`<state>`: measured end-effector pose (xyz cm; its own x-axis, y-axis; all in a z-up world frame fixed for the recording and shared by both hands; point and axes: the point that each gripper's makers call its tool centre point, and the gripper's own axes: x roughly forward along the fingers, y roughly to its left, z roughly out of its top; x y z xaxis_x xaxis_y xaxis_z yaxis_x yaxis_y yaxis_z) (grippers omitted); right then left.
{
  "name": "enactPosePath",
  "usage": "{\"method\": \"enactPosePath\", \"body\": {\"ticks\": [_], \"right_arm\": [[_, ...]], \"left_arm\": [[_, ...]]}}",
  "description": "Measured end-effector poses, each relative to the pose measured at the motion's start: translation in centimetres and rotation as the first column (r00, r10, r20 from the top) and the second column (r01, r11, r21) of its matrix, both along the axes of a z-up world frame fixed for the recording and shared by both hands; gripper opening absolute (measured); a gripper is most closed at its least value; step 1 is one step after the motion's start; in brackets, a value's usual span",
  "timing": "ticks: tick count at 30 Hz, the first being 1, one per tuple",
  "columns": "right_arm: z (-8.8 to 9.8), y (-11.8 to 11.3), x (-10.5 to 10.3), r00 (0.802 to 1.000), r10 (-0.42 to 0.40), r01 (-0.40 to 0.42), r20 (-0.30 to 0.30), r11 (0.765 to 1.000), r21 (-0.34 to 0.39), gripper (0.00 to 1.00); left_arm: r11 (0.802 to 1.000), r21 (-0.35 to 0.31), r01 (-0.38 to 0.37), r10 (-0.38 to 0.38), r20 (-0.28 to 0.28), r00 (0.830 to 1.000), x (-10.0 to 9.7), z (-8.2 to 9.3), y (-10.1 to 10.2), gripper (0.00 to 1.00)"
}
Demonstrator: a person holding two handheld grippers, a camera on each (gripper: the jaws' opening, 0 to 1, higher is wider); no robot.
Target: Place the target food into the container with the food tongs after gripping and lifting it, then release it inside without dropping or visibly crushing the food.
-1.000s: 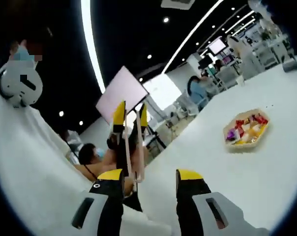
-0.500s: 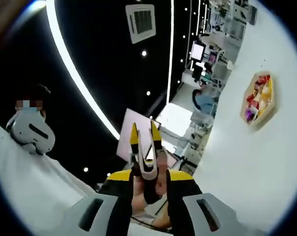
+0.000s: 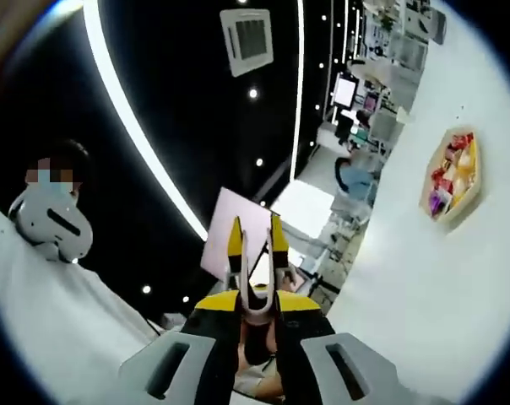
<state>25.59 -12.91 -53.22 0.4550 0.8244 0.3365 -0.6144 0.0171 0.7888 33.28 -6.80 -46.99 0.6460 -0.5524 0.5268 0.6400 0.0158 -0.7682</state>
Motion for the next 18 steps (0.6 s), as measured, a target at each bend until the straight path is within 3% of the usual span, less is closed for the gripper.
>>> {"method": "enactPosePath", "body": {"ticks": [3,5,7,9,10,11,12,13,14,15,17,18], "right_arm": [[0.1,-2.1,1.5,0.998,-0.065,0.065,0.004,0.997,-0.040,0.13],[0.1,-3.6,1.7,0.993,-0.078,0.093,0.093,0.981,-0.169,0.13],[0.0,-4.5,1.6,0.992,-0.056,0.081,0.115,0.970,-0.231,0.13],[0.2,-5.6,1.6,0.987,-0.045,0.089,0.157,0.952,-0.291,0.13],[0.2,-5.9,1.6,0.985,-0.029,0.085,0.172,0.941,-0.328,0.13],[0.0,-6.4,1.6,0.979,-0.018,0.099,0.205,0.916,-0.389,0.13],[0.0,-6.4,1.6,0.977,-0.014,0.101,0.213,0.909,-0.405,0.13],[0.2,-6.5,1.4,0.968,0.018,0.100,0.251,0.887,-0.450,0.13],[0.5,-6.4,1.3,0.964,0.033,0.096,0.265,0.883,-0.459,0.13],[0.5,-6.1,1.3,0.962,0.046,0.091,0.270,0.877,-0.473,0.13],[0.2,-5.5,1.0,0.953,0.100,0.060,0.286,0.863,-0.502,0.12],[-0.1,-5.1,1.3,0.955,0.100,0.060,0.279,0.857,-0.512,0.12]], "left_arm": [[0.991,0.132,0.015,-0.014,-0.010,1.000,-0.3,-1.6,-0.3,0.33],[0.939,0.342,-0.038,0.024,0.045,0.999,-0.2,-3.0,0.3,0.36],[0.907,0.421,-0.017,-0.022,0.086,0.996,-0.7,-2.8,0.4,0.32],[0.839,0.544,0.002,-0.096,0.145,0.985,-1.2,-2.7,0.2,0.33],[0.801,0.598,0.020,-0.144,0.160,0.977,-1.6,-2.8,-0.2,0.38],[0.733,0.678,0.050,-0.223,0.170,0.960,-2.2,-3.2,-1.1,0.46],[0.707,0.704,0.059,-0.250,0.170,0.953,-2.4,-3.4,-1.4,0.59],[0.598,0.793,0.113,-0.364,0.144,0.920,-3.4,-4.5,-2.9,0.70],[0.566,0.815,0.125,-0.395,0.135,0.908,-3.8,-4.9,-3.3,0.76],[0.515,0.847,0.133,-0.447,0.133,0.885,-4.2,-5.5,-4.1,0.78],[0.397,0.903,0.163,-0.554,0.094,0.828,-5.3,-7.4,-5.8,0.70],[0.392,0.903,0.175,-0.569,0.088,0.817,-5.5,-7.8,-6.4,0.66]]}}
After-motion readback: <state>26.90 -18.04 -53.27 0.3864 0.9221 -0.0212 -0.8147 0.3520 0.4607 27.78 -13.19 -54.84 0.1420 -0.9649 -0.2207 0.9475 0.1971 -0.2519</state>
